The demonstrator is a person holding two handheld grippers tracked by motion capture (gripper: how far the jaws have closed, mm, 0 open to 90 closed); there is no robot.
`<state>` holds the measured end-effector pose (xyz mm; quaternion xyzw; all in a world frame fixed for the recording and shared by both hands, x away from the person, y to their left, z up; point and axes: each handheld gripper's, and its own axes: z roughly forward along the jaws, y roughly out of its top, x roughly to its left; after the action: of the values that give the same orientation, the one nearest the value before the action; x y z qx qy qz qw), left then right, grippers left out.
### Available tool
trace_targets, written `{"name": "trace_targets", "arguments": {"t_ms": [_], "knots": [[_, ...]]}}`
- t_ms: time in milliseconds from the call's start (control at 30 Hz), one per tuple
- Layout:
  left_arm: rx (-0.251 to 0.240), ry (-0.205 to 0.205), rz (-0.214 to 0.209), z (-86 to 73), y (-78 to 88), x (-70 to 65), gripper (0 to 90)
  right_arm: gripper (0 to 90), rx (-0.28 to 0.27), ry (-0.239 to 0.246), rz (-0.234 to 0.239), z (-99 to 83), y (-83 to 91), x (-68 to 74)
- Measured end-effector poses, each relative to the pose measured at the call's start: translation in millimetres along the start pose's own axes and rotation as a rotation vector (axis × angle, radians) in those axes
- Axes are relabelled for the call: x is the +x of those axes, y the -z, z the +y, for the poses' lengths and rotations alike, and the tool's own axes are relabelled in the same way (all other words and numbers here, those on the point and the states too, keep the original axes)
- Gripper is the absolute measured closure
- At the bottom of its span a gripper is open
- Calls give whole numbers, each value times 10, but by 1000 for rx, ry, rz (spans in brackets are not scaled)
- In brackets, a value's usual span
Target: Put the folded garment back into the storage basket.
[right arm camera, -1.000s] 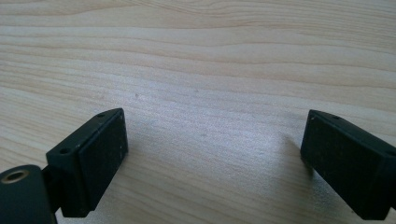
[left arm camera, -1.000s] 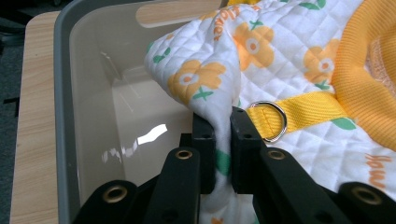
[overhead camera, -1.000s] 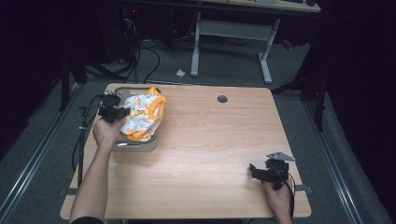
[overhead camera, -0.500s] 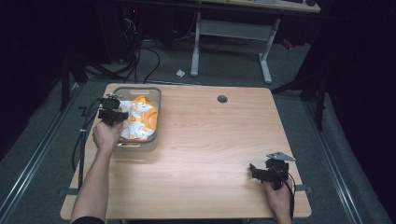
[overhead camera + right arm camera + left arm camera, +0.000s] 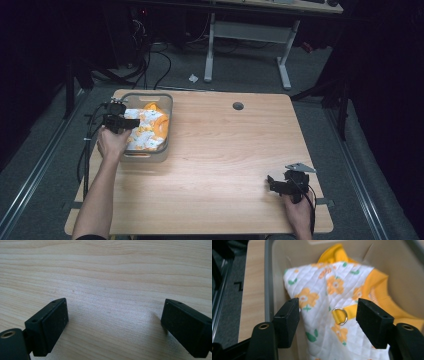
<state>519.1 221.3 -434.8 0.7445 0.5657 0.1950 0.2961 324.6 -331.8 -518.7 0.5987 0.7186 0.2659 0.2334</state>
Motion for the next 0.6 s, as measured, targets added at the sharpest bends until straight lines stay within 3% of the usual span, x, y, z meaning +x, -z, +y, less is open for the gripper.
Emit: {"name": "trace_targets", "arguments": {"t_ms": [200,333,600], "knots": [[-98,-36,-81,-7,242,-119,332,74,0,0,0,0,0,0],[-115,-62,-113,-37,313,-220,339,74,0,0,0,0,0,0],[-175,-60,-184,-89,456,-402,326,74,0,0,0,0,0,0]]}}
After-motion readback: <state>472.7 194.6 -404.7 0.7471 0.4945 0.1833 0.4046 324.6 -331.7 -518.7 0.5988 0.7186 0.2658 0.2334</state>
